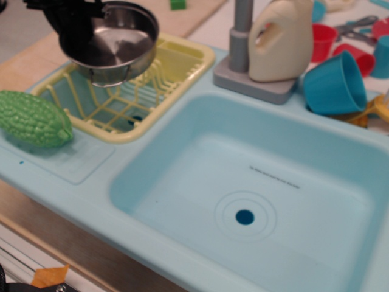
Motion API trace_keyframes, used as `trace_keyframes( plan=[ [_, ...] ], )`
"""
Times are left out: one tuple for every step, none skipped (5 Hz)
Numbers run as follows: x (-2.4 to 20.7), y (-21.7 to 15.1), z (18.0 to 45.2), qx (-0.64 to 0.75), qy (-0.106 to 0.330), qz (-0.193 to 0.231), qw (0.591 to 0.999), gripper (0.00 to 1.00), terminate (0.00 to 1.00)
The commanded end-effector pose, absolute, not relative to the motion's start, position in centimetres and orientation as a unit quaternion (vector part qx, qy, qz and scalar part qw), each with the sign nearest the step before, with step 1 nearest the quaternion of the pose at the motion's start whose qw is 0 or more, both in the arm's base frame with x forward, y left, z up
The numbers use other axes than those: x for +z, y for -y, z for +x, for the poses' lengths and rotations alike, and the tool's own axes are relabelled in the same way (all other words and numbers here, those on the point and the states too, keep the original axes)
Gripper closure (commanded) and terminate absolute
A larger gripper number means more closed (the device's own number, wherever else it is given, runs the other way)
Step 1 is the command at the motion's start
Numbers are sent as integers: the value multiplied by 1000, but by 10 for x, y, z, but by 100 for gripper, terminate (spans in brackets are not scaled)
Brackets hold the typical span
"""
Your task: Put pot or pan from sink into drying rack
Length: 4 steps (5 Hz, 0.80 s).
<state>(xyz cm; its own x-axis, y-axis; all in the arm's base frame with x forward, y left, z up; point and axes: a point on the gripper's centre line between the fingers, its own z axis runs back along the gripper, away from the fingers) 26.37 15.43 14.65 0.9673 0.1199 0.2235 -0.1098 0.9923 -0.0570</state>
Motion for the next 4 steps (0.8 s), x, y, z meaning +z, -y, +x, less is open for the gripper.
trace_keyframes(
  plan=[
    [147,-163,276,27,128,-42,990,0,0],
    [147,-163,276,27,128,-42,990,0,0],
    [147,-163,276,27,128,-42,990,0,0],
    [147,-163,276,27,128,-42,990,0,100]
  ],
)
